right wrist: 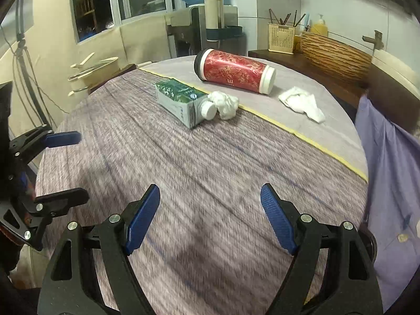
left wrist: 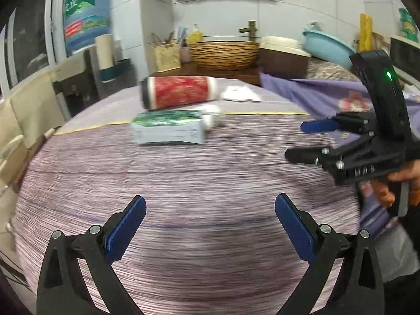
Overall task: Collect trash
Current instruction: 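Withdraw both tools from the bin back over the table, then grasp the white tissue with the right tool while the left grasps the green milk carton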
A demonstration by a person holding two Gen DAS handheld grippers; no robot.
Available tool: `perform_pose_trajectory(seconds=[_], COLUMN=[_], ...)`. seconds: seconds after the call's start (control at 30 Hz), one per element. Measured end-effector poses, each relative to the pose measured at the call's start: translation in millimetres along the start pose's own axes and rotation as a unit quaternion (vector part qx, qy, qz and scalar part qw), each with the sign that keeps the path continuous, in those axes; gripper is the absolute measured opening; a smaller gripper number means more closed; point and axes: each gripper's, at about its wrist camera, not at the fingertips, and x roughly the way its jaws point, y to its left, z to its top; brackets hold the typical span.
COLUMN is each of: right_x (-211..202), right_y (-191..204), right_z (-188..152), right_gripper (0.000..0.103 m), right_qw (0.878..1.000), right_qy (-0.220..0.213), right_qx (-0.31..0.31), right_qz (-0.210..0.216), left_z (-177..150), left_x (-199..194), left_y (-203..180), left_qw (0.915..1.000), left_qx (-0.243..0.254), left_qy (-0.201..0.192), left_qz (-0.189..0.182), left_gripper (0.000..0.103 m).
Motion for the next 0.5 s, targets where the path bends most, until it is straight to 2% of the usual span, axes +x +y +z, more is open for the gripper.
perform_pose_trajectory(seconds=[0.13, 0.2, 0.3, 0.43, 0.5], right_x=[24, 37, 56, 83, 95], right_y=[-1, -9, -16, -22, -29], right_z=[33, 50, 71, 95, 101], right_gripper=[0.079, 0.079, 0.078, 0.068, 0.065], right_qw=[1.0, 0.999, 0.997, 0.996, 0.994], right_qy=[0.006, 0.009, 0.012, 0.015, 0.021], right_qx=[0.017, 0.048, 0.072, 0.087, 0.103], right_qz=[-0.007, 0.006, 0.003, -0.003, -0.006], left_z=[3, 2, 1, -2, -3], left_x=[9, 13, 17, 15, 13], left_y=[26, 35, 42, 43, 44], left_qw=[0.9995, 0.9996, 0.9997, 0.9996, 0.9996], left_qx=[0.008, 0.006, 0.007, 0.02, 0.021], left_qy=[0.012, 0.016, 0.017, 0.014, 0.012], left_qz=[0.027, 0.023, 0.016, 0.017, 0.013], left_gripper=[0.098, 0.098, 0.098, 0.098, 0.098])
